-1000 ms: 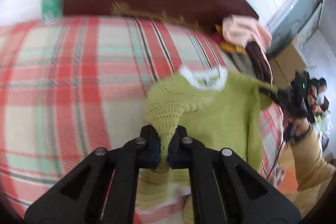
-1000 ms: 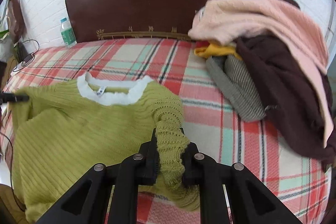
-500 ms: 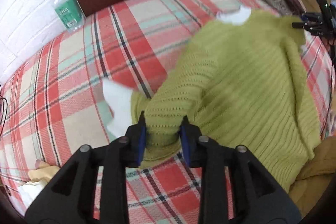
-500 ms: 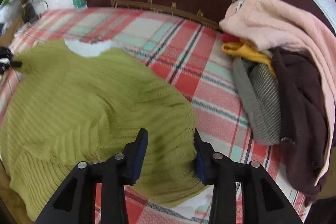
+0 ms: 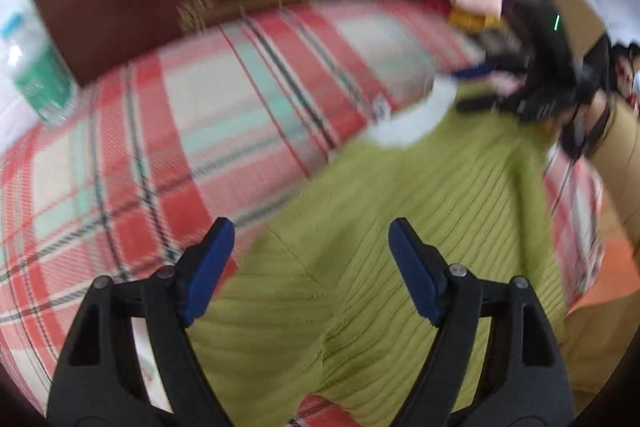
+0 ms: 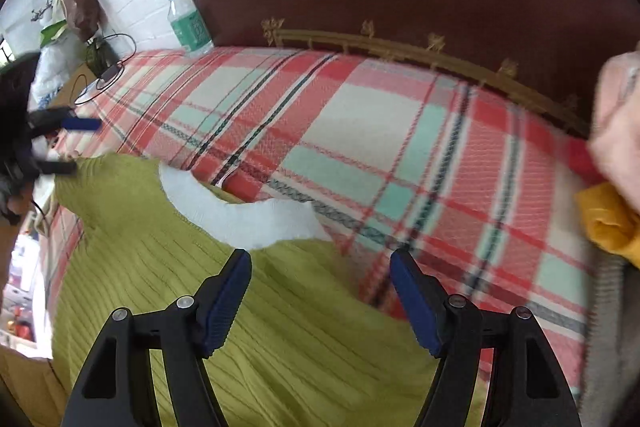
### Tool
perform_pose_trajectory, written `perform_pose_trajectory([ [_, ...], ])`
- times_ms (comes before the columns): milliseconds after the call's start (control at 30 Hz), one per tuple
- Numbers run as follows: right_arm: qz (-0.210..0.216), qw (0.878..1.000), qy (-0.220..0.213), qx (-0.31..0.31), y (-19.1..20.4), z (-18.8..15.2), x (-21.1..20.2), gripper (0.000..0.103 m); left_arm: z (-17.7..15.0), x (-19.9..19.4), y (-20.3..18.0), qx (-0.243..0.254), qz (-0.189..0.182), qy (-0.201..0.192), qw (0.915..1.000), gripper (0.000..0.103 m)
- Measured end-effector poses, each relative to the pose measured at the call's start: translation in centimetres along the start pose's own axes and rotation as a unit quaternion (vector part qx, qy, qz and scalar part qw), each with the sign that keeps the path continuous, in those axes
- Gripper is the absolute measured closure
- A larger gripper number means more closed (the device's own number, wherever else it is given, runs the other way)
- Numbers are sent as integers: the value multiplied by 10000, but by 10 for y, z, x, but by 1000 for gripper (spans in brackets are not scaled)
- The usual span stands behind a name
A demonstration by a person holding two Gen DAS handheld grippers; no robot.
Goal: Fold clothes
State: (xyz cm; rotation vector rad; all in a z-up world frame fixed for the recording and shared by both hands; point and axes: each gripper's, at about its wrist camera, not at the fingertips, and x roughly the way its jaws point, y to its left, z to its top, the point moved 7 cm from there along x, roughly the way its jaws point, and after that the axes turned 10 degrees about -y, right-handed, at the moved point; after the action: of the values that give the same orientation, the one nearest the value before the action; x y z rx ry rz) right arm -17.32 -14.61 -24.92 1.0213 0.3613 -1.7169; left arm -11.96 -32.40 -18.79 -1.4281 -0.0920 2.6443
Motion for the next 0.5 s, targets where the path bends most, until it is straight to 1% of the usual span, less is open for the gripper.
perform_pose_trajectory([
  [33,64,9999,102,-59,4,-3,6,49,-8,12,0,35,51,155,9999,30],
  [67,50,9996,187,-221,9,-5,9,61,-11,18,-1,44,86,215,9997,52],
  [100,28,9989,270,-394,13,-7,12,83,-11,18,-2,65,112,166,9998,58],
  [133,-17,9981,241,-572,18,-7,10,90,-11,18,-4,86,137,116,9998,67],
  [167,-65,9970,199,-750,24,-6,7,90,-9,15,-5,106,160,47,9998,92],
  [200,-232,9954,29,-933,28,-1,1,91,-2,7,-7,150,239,-97,9996,91],
  [267,-555,9902,-520,-1172,34,17,-17,92,18,-13,-9,295,580,-548,9964,91],
  [333,-903,9813,-1036,-1345,37,39,-33,92,38,-32,-10,394,897,-982,9903,91],
  [367,-1048,9769,-1255,-1376,38,50,-39,92,49,-38,-7,383,1061,-1120,9873,91],
  [400,-1184,9754,-1292,-1339,35,56,-37,92,57,-40,-2,334,1224,-1190,9847,91],
  [433,-1320,9740,-1307,-1293,32,61,-33,90,62,-38,3,252,1386,-1219,9825,90],
  [467,-1455,9725,-1322,-1248,28,66,-30,86,64,-32,9,212,1593,-1196,9797,80],
  [500,-1593,9733,-1193,-1144,23,64,-22,75,63,-22,14,235,1860,-1108,9760,64],
])
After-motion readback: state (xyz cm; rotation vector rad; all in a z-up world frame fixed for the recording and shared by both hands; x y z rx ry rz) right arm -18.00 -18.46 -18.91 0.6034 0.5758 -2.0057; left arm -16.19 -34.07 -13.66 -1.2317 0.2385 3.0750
